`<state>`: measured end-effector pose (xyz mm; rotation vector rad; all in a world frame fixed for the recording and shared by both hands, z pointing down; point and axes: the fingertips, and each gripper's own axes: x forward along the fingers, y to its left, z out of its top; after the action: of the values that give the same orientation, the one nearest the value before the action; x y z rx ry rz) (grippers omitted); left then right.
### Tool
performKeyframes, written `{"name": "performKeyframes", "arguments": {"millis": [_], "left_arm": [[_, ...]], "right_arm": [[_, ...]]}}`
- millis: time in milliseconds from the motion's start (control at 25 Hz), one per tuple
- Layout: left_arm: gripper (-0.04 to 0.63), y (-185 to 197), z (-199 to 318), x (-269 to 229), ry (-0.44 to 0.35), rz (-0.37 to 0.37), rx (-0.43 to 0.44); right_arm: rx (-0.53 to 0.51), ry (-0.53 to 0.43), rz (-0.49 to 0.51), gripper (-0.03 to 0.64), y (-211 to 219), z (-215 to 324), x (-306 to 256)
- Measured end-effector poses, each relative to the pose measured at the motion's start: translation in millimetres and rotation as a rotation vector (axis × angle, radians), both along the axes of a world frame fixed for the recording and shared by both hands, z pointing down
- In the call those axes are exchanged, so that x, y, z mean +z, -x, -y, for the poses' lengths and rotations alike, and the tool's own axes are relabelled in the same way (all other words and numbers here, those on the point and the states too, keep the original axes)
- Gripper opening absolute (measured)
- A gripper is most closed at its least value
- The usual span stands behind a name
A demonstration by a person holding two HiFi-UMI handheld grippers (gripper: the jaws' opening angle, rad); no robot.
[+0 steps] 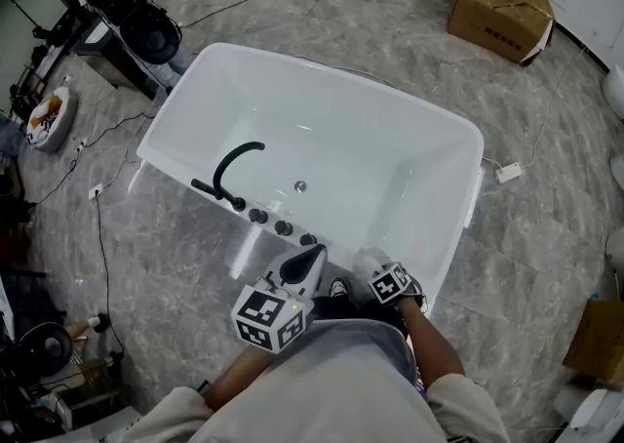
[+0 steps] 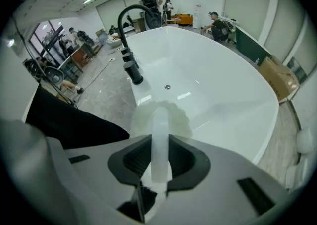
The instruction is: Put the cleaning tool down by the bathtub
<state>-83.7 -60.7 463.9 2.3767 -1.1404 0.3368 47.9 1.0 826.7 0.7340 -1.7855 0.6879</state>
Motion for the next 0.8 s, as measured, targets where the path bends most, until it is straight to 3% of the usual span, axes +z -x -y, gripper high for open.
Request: {"name": "performKeyframes", "arguments": {"millis": [280, 800], "left_arm": [[0.007, 0.4, 5.4, 5.8, 0.015, 0.013, -0.015], [0.008, -3.6, 10.2, 7.3, 0.024, 0.035, -0.020]], "right_arm": [[-0.181, -0.027, 0.012, 0.077, 11.1, -0.1, 9.0], [-0.300, -0.036, -0.006, 0.077, 14.6, 1.3, 21.9]]}}
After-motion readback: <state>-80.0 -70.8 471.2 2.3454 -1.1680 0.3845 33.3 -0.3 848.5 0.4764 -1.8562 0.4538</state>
